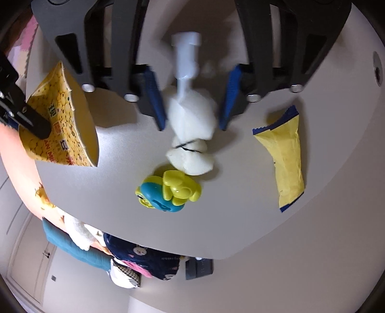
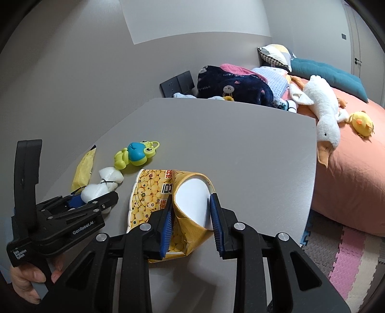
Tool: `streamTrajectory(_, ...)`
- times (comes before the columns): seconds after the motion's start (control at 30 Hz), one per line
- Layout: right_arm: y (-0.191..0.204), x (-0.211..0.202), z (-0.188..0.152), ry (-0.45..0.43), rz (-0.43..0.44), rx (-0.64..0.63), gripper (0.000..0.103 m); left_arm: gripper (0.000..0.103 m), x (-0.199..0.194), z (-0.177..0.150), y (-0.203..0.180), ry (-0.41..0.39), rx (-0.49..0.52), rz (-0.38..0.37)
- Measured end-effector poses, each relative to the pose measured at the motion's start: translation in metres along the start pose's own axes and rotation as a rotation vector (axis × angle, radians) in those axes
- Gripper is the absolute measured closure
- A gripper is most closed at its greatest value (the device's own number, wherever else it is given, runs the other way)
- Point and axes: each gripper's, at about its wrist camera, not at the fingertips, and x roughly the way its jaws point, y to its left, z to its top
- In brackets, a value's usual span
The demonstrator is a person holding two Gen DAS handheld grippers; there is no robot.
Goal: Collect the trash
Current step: 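Close the left tool on the white foam figure while the right tool grasps the yellow cup, then carry the white foam figure and yellow cup over the trash bin with both tools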
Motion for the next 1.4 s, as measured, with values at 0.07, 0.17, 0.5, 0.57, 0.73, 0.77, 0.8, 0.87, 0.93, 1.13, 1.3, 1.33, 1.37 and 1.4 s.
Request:
streamTrajectory(0.07,-0.001,-0.002,-0.001,0.001,0.001,0.002,0.072,0.074,-0.001,-0.001,0.000,0.000,0.000,-0.006)
streamTrajectory(0.17,-0.003,-0.007,-0.004,-0.002,0.002,0.002,0.072,0.076,-0.003,-0.003,0.002,0.001,-0.007,-0.008)
streamTrajectory(0.5,-0.008,-0.034,-0.010,-0.023,0.009,0.007,0.072,0.076,-0.031,-0.015,-0.003,-0.024,-0.024,-0.001)
streamTrajectory(0.57,-0.010,-0.042,-0.012,-0.028,0.010,0.008,0.072,0.077,-0.039,-0.019,-0.006,-0.031,-0.030,-0.009)
streamTrajectory(0.73,-0.015,-0.059,-0.019,-0.040,0.014,0.018,0.072,0.077,-0.057,-0.030,-0.016,-0.045,-0.038,-0.027)
streamTrajectory(0.77,-0.016,-0.063,-0.021,-0.043,0.015,0.018,0.072,0.077,-0.060,-0.032,-0.018,-0.048,-0.040,-0.030)
streamTrajectory(0.8,-0.016,-0.067,-0.023,-0.047,0.014,0.016,0.072,0.077,-0.062,-0.034,-0.020,-0.050,-0.041,-0.033)
streamTrajectory(0.87,-0.018,-0.075,-0.026,-0.055,0.013,0.014,0.072,0.077,-0.068,-0.039,-0.024,-0.055,-0.040,-0.039)
streamTrajectory(0.93,-0.020,-0.083,-0.029,-0.062,0.010,0.013,0.072,0.077,-0.074,-0.042,-0.028,-0.061,-0.040,-0.046)
streamTrajectory(1.13,-0.024,-0.105,-0.038,-0.084,0.005,0.015,0.072,0.077,-0.090,-0.052,-0.041,-0.076,-0.032,-0.069)
streamTrajectory(1.3,-0.027,-0.120,-0.047,-0.095,-0.002,0.020,0.072,0.077,-0.102,-0.060,-0.054,-0.087,-0.016,-0.085)
streamTrajectory(1.33,-0.028,-0.123,-0.048,-0.098,-0.003,0.021,0.072,0.077,-0.104,-0.062,-0.056,-0.087,-0.011,-0.087)
streamTrajectory(1.37,-0.029,-0.127,-0.051,-0.101,-0.004,0.022,0.072,0.077,-0.105,-0.063,-0.057,-0.087,-0.009,-0.089)
streamTrajectory(1.4,-0.030,-0.130,-0.053,-0.104,-0.005,0.022,0.072,0.077,-0.106,-0.064,-0.059,-0.088,-0.008,-0.093)
